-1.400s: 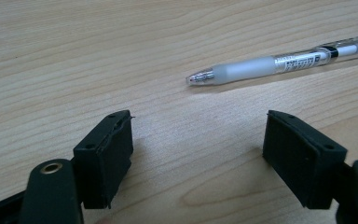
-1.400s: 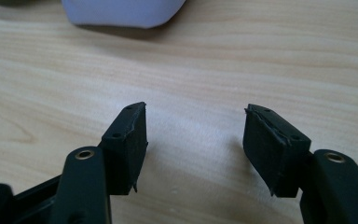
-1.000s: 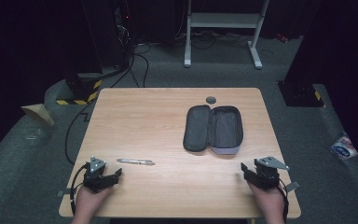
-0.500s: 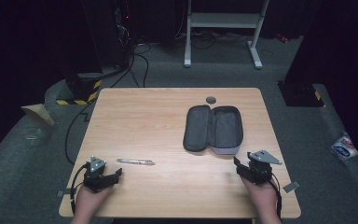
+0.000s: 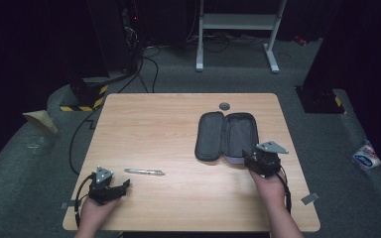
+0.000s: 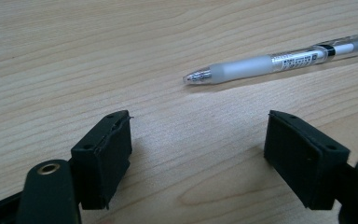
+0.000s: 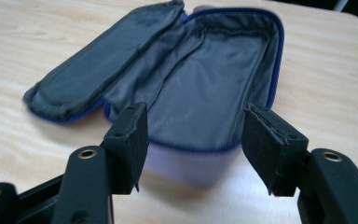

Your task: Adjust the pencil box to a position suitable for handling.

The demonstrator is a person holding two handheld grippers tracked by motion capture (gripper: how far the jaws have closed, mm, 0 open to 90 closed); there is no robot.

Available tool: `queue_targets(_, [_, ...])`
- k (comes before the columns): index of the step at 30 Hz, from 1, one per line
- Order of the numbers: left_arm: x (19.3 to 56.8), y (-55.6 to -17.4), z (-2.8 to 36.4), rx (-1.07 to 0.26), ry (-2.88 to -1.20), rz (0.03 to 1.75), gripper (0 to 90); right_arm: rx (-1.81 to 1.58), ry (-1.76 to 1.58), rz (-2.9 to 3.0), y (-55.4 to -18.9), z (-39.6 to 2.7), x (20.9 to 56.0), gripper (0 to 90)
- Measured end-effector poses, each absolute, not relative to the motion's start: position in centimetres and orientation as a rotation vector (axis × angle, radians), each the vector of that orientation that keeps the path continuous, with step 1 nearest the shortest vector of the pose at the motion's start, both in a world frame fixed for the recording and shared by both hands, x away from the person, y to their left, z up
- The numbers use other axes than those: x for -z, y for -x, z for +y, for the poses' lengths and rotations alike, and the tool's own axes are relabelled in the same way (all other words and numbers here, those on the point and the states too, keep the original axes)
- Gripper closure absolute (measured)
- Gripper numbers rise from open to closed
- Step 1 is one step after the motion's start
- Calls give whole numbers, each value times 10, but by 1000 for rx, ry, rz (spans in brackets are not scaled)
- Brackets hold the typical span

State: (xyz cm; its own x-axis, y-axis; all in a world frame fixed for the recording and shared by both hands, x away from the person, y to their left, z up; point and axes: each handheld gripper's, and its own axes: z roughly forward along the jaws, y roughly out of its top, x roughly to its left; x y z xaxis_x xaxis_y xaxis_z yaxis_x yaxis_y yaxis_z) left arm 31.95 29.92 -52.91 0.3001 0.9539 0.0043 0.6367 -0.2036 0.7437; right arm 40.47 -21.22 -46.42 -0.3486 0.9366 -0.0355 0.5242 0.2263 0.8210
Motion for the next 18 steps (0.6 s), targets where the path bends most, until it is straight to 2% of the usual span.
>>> queue_targets(4, [529, -319, 299, -634, -1931, 1411, 234, -982, -1374, 1953, -418, -211, 463, 442])
queue_targets(8, [529, -319, 299, -631, -1936, 1407, 233, -941, -1396, 1982, -434, -215, 466, 505])
queue_targets(13, [529, -319, 299, -630, -1935, 1406, 233, -927, -1450, 1959, -441, -222, 471, 501])
queue_targets(18, [529, -319, 299, -628, -1934, 1405, 233, -928, -1505, 1986, -443, -226, 481, 564])
